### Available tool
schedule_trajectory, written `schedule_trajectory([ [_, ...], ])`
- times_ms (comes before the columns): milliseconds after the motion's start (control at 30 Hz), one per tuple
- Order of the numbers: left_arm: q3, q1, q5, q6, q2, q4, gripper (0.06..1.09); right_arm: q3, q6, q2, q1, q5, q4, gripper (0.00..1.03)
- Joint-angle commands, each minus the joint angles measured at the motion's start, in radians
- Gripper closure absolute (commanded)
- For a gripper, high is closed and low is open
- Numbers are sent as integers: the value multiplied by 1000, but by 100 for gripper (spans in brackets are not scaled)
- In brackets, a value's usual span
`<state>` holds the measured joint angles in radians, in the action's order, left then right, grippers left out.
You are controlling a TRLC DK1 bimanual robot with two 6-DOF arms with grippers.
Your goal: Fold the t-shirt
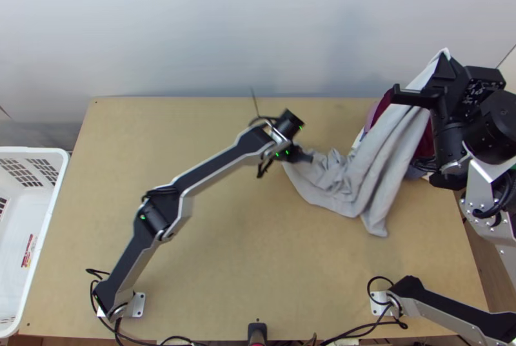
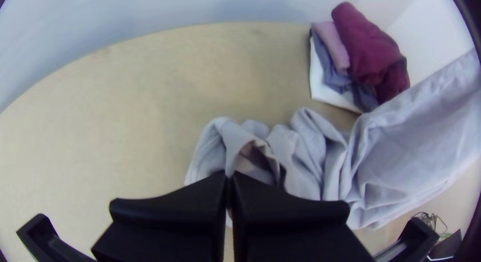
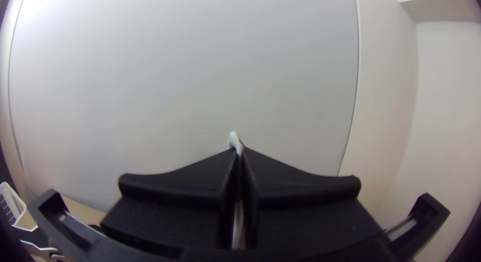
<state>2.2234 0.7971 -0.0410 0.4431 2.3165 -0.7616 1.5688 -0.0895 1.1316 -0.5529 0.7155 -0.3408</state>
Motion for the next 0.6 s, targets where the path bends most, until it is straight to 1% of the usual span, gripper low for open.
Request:
schedule_trajectory([
  [0, 4, -88, -14, 25, -141, 4, 105, 36, -4, 13, -5, 1, 2, 100],
  [200, 28, -188, -60, 31, -287, 16, 105, 99, -26, 20, -13, 2, 0, 100],
  [300, 67, -249, -86, 32, -344, 21, 105, 134, -55, 27, -35, 4, 0, 100],
  [433, 97, -348, -132, 19, -430, 93, 105, 154, -76, 28, -62, 7, -10, 100],
  [500, 97, -386, -171, -12, -473, 136, 105, 155, -65, 27, -79, 9, -72, 100],
  [567, 97, -418, -211, -40, -508, 165, 105, 151, -16, 20, -110, 6, -188, 100],
])
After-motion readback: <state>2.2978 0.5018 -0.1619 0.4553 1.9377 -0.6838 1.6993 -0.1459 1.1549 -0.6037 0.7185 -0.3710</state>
